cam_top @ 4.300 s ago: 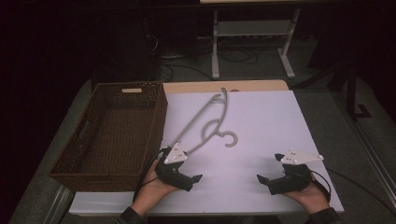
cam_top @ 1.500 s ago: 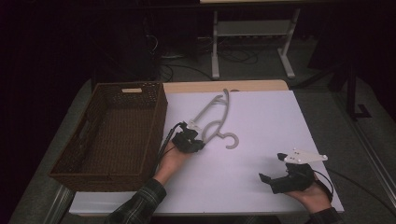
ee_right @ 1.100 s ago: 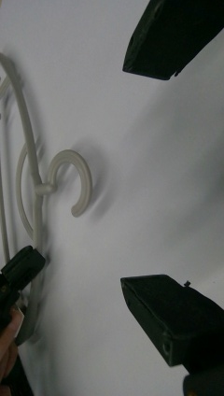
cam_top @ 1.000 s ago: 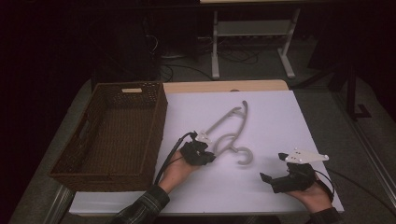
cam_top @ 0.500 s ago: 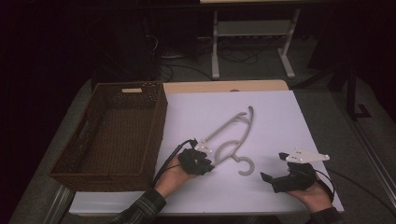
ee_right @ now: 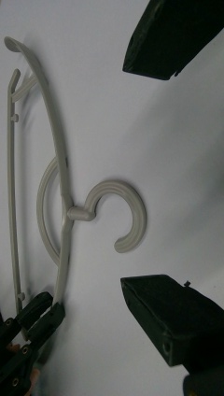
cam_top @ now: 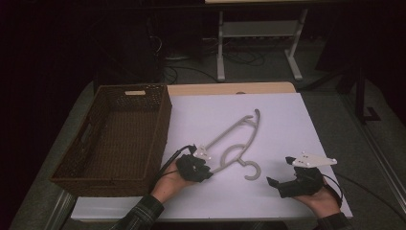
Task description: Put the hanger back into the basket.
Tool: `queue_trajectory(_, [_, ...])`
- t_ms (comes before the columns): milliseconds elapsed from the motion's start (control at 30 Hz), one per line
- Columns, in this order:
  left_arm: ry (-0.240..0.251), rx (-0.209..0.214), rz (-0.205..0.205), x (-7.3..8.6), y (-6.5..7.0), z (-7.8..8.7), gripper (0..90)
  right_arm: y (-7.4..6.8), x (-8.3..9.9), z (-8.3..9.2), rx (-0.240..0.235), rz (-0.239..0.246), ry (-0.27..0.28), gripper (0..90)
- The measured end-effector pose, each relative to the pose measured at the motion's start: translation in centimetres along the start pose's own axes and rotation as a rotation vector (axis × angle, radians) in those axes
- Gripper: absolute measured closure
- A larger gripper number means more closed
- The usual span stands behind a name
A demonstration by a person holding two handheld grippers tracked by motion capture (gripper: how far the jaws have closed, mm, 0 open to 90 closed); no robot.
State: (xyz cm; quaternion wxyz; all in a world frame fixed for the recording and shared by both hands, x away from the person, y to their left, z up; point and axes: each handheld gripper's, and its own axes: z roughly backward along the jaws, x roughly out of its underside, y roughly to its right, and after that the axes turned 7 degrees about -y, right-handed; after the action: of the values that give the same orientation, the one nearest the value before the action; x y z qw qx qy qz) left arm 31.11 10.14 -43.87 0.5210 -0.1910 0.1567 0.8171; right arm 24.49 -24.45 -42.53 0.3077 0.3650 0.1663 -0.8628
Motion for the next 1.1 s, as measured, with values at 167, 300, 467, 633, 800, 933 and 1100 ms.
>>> queue_trajectory(167, [0.0, -0.014, -0.014, 0.1, 0.0, 0.0, 77.2, 0.0, 0.0, 0.0, 0.001, 0.0, 0.0, 0.0])
queue_trajectory(300, [0.009, -0.013, -0.019, 0.2, 0.0, -0.1, 81.2, -0.1, 0.0, -0.1, 0.002, 0.002, -0.003, 0.0])
queue_trajectory(467, [0.01, 0.001, -0.02, 0.2, -0.2, -0.1, 82.1, -0.1, 0.0, -0.1, 0.003, 0.003, -0.005, 0.0])
queue_trajectory(633, [0.005, 0.004, -0.002, 0.1, -0.2, 0.0, 82.7, -0.1, 0.0, -0.1, 0.003, 0.001, -0.004, 0.0])
queue_trajectory(800, [0.026, 0.021, 0.016, -0.1, -0.1, 0.2, 82.8, -0.1, 0.0, -0.1, 0.001, 0.001, -0.004, 0.0])
queue_trajectory(933, [0.055, 0.029, 0.025, -0.4, 0.0, 0.7, 82.8, -0.1, 0.0, -0.1, 0.001, 0.001, -0.004, 0.0])
queue_trajectory(1100, [0.123, 0.026, 0.031, -1.1, 0.1, 2.3, 82.8, -0.1, -0.1, -0.1, 0.003, -0.001, -0.008, 0.0])
